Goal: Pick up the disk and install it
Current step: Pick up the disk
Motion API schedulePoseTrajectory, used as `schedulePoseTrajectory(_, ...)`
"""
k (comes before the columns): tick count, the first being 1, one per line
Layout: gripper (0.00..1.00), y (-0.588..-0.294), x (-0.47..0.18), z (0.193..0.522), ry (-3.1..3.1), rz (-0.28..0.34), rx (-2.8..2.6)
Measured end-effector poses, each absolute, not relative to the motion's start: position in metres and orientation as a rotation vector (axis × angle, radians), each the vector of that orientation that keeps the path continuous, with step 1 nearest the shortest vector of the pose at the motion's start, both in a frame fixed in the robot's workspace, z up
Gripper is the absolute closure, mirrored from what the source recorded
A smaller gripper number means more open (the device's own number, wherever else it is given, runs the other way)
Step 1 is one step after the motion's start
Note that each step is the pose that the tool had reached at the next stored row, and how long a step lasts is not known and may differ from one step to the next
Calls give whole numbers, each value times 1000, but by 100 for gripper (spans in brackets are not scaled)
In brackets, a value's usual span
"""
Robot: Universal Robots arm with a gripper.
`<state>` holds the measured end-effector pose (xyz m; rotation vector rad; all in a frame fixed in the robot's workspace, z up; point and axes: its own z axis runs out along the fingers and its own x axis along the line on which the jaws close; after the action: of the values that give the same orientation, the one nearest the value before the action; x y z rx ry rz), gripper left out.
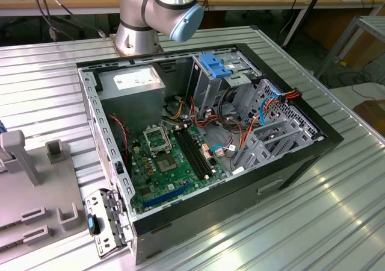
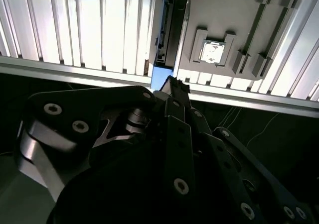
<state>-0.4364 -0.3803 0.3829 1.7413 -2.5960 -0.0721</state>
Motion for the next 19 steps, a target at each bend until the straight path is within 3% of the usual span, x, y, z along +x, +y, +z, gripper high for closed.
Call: schedulePoseTrajectory(19, 89, -380, -434, 382, -2504, -70, 1867)
